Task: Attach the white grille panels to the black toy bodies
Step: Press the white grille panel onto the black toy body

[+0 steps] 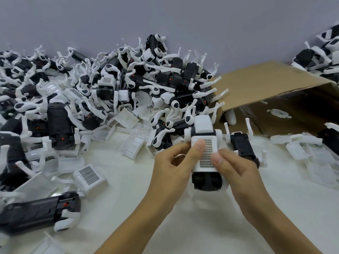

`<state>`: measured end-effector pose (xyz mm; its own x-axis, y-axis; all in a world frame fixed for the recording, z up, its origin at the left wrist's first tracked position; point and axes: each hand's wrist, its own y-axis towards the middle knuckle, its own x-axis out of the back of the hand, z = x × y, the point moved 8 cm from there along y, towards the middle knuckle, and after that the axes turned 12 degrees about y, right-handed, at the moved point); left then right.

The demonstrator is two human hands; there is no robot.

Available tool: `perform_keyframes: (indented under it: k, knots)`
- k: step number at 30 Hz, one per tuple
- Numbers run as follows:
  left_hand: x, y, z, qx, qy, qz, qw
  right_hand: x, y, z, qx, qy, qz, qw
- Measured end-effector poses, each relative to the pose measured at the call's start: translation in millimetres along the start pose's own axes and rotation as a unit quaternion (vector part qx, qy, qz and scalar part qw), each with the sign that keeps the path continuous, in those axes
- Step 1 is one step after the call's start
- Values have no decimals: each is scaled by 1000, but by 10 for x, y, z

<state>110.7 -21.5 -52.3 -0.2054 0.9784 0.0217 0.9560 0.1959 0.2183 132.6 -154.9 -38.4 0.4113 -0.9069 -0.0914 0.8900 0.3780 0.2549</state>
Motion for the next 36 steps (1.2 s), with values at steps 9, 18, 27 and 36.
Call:
perform_keyframes:
  k: [9, 18, 27, 36]
  knots:
    - [87, 38, -181, -133, 143, -19, 981, 41, -113, 6, 31, -21, -60, 997]
    - [766, 247, 135, -105, 445, -276, 846, 345, -155, 160, 71, -92, -167, 979]
    - [654, 320, 181, -126, 492, -246, 825, 520, -213, 1717, 458, -556, -27, 693]
    - [696, 298, 96, -237, 423, -332, 809, 2098, 1125, 3559, 133, -718, -309, 609]
